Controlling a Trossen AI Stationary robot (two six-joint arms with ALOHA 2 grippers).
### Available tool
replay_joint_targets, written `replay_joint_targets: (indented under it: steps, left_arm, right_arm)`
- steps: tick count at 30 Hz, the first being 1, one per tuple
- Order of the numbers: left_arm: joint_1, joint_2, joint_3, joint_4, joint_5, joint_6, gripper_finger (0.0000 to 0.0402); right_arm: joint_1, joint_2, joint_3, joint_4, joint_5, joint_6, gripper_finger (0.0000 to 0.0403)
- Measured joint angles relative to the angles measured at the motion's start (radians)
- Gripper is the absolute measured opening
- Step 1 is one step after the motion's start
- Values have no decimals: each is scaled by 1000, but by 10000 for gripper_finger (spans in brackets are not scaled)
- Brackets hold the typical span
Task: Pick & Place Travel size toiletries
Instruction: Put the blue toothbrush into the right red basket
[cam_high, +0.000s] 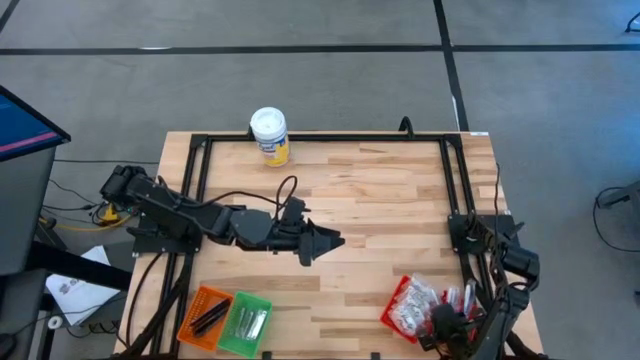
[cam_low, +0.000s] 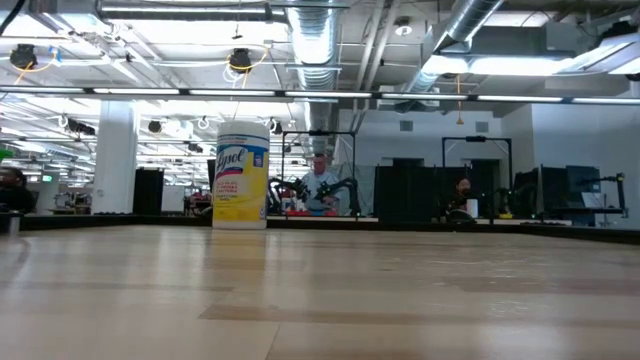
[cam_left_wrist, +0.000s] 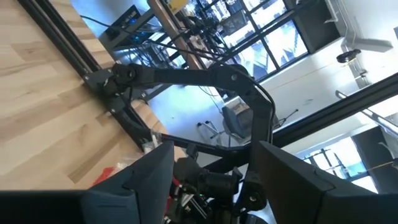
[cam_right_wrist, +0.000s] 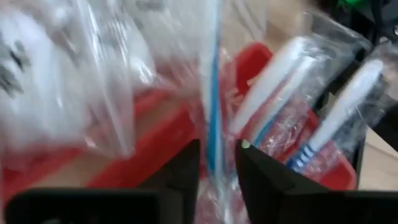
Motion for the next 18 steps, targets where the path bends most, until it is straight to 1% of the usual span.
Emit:
replay_joint_targets:
  steps: [7,11,14,18]
  left_arm:
    - [12,0,0,0,14,15,221]
    - [12,0,0,0,18,26,221]
    - [16,0,0,0,24,42,221]
    - [23,0,0,0,52,52,221]
  right_arm:
    - [25,-7,48,-23,-15,-1,178]
    - [33,-34,49,-25,10,3,216]
    - [33,-63,48,-25,53,3,234]
    - [13,-122,48,-25,129,3,241]
